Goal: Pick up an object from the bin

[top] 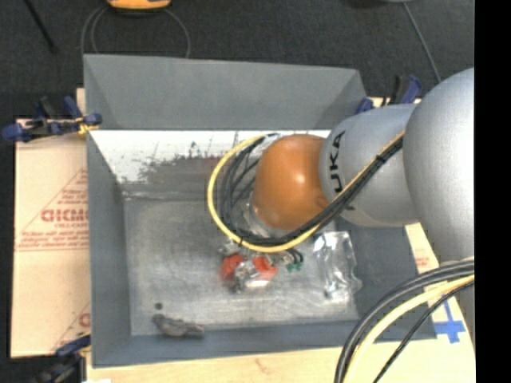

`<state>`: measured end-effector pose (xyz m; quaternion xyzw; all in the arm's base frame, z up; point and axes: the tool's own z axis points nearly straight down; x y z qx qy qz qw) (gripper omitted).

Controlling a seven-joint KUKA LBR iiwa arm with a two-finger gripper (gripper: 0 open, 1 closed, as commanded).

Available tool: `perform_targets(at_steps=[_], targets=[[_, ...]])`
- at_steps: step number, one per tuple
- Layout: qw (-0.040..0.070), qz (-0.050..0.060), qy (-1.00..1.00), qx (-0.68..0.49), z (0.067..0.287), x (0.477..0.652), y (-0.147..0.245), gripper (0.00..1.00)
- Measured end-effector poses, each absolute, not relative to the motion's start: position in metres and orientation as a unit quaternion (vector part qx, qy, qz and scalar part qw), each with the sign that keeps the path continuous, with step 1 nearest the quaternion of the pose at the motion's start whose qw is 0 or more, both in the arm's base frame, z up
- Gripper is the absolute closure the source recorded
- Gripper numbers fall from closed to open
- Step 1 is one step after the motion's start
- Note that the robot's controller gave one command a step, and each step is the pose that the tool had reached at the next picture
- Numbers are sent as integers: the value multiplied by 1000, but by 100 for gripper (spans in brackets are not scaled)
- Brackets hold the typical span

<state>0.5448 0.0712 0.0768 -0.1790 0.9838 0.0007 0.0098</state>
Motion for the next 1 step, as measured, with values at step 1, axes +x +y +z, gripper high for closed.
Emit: perform_targets(at_steps=[1], targets=[[5,-1,964,-266,252,526,57,100]])
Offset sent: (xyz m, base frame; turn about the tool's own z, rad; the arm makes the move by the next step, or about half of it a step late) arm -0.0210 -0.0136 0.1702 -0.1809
